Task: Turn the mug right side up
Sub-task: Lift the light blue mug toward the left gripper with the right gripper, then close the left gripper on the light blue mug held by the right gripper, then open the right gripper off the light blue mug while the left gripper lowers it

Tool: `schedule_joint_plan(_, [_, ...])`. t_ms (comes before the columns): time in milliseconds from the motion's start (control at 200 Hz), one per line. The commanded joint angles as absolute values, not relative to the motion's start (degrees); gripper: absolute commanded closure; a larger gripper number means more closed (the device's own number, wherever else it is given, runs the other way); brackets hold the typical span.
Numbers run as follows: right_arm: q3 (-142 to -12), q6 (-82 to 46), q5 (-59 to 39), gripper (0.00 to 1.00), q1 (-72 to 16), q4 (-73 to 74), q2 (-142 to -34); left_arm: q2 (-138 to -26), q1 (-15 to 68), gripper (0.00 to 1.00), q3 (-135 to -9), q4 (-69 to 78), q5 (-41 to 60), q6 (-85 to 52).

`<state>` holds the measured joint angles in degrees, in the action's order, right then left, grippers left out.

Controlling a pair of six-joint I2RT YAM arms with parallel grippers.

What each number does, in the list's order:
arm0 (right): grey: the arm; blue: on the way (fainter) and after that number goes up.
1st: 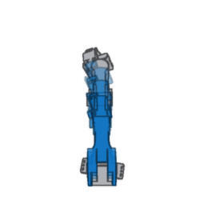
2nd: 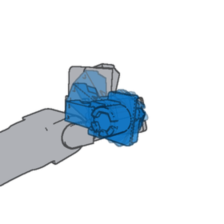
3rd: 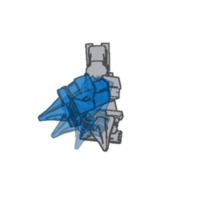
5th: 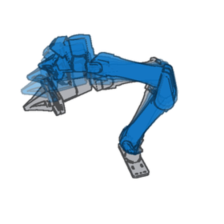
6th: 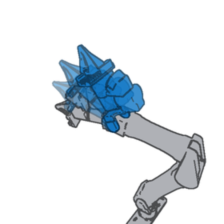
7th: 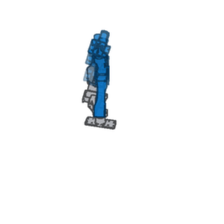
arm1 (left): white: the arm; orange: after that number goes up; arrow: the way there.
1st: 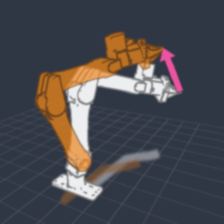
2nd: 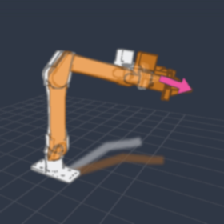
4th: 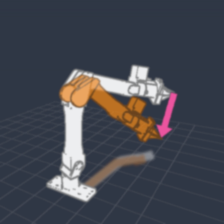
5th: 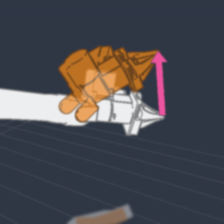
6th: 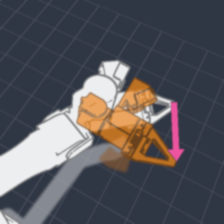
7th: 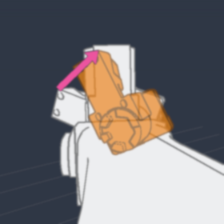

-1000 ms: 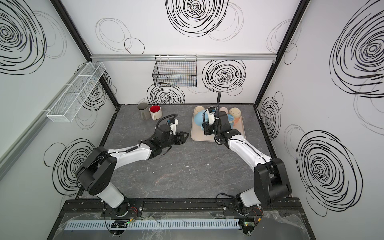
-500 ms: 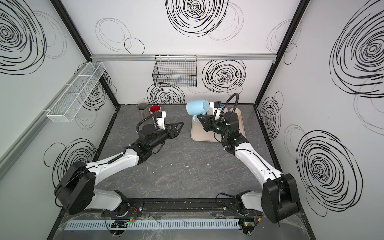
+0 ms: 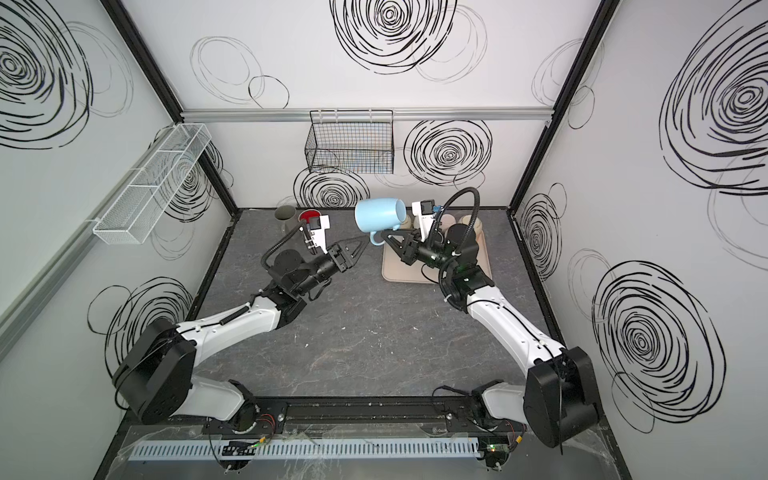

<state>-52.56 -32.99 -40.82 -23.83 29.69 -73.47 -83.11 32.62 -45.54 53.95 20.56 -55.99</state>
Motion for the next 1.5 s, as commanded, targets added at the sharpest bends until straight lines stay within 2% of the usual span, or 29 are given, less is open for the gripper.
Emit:
schedule_joint_plan(0, [-54.2, -35.0, -42.4, 1.00, -24.5, 39.0, -72.6, -85.0, 32.7, 0.41, -47.7, 59.6, 22.2, -58.3])
schedule_joint_plan(610, [-52.9, -40.1, -43.8, 1.00, -26.5, 44.9, -74.8, -89.3, 33.8, 0.48, -50.2, 66.1, 24.9, -62.6])
schedule_joint_plan(710, [-52.8, -40.5, -43.9, 1.00, -26.6, 45.2, -74.8, -89.3, 33.9, 0.55, -50.4, 67.9, 25.5, -62.9])
schedule_joint_plan(1171, [-50.7, -38.0, -38.4, 1.00, -26.5, 39.2, -73.1, -87.1, 34.0, 0.99, -51.6, 72.7, 29.1, -62.8])
schedule_joint_plan(1301, [-49.8, -36.9, -35.2, 0.87, -26.5, 36.4, -71.9, -86.8, 33.9, 1.00, -51.4, 73.2, 29.4, -63.1])
schedule_joint_plan(1496, [-49.3, -35.6, -33.1, 0.61, -26.5, 33.0, -70.6, -86.6, 33.2, 1.00, -51.2, 71.4, 28.2, -62.9])
